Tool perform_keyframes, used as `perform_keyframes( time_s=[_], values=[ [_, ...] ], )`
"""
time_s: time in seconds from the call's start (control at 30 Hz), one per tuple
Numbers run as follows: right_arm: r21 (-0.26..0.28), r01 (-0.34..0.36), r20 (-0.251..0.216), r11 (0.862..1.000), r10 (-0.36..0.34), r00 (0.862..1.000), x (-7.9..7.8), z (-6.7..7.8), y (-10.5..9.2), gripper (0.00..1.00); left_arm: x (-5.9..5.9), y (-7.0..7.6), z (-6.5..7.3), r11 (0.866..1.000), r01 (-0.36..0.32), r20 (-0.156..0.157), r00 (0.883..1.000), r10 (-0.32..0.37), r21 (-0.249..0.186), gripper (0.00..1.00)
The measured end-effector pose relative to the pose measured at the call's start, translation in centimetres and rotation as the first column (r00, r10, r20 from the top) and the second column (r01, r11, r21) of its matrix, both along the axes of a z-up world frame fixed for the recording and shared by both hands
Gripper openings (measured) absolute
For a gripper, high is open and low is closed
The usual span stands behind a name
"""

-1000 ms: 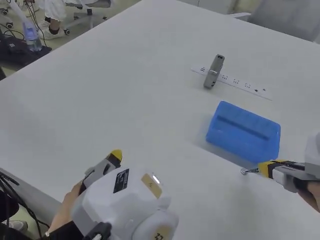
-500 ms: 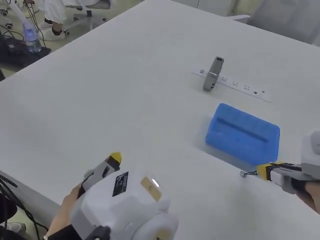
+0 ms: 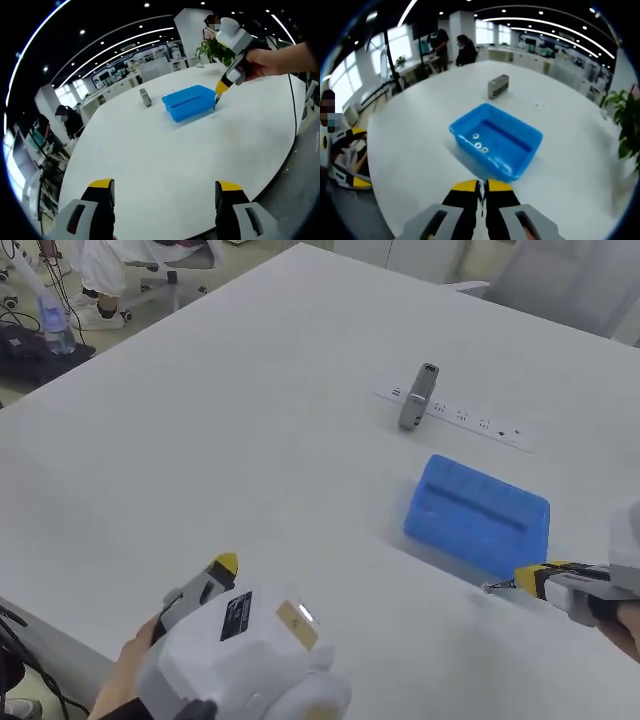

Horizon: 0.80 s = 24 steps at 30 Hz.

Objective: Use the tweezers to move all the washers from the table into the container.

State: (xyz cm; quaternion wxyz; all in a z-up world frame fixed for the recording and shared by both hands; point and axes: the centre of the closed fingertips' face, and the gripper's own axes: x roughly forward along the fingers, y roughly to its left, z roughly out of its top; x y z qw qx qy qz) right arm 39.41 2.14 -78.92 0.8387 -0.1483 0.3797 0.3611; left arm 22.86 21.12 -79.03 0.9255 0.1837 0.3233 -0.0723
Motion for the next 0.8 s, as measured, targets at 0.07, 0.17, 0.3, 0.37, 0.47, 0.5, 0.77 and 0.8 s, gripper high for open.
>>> perform_keyframes(
  time_s=[0.07,0.17,0.3,0.37,0.47,0.5,0.77,0.8],
  values=[
    [0.016,0.006,0.004,1.000,-0.006,1.000,0.0,0.5,0.1,0.01,0.0,-0.1,0.0,1.000,0.003,0.001,1.000,-0.003,0.000,0.84],
    [0.034,0.013,0.015,0.999,-0.014,1.000,0.0,1.3,0.2,0.01,0.1,-0.2,0.2,1.000,0.008,0.011,1.000,-0.008,-0.011,0.85],
    [0.055,0.016,0.032,0.998,-0.018,0.999,0.3,2.4,0.3,0.01,0.0,-0.1,0.1,1.000,0.003,0.005,1.000,-0.003,-0.008,0.85],
    [0.062,0.015,0.043,0.998,-0.018,0.999,0.6,2.9,0.4,0.01,0.0,0.0,0.1,1.000,0.001,0.007,1.000,-0.001,-0.005,0.84],
    [0.080,0.019,0.050,0.997,-0.023,0.999,0.9,3.6,0.4,0.01,0.0,0.0,0.1,1.000,-0.001,0.005,1.000,0.001,-0.005,0.84],
    [0.090,0.021,0.055,0.996,-0.026,0.998,1.1,4.0,0.5,0.01,0.0,0.0,0.1,1.000,-0.001,0.005,1.000,0.001,-0.003,0.84],
    [0.086,0.012,0.080,0.996,-0.019,0.997,2.3,4.6,1.0,0.01,0.0,0.1,-0.1,1.000,-0.006,-0.008,1.000,0.006,-0.002,0.85],
    [0.087,0.014,0.083,0.996,-0.021,0.996,2.6,4.6,1.1,0.01,0.0,0.1,-0.1,1.000,-0.005,-0.007,1.000,0.005,-0.001,0.85]
  ],
)
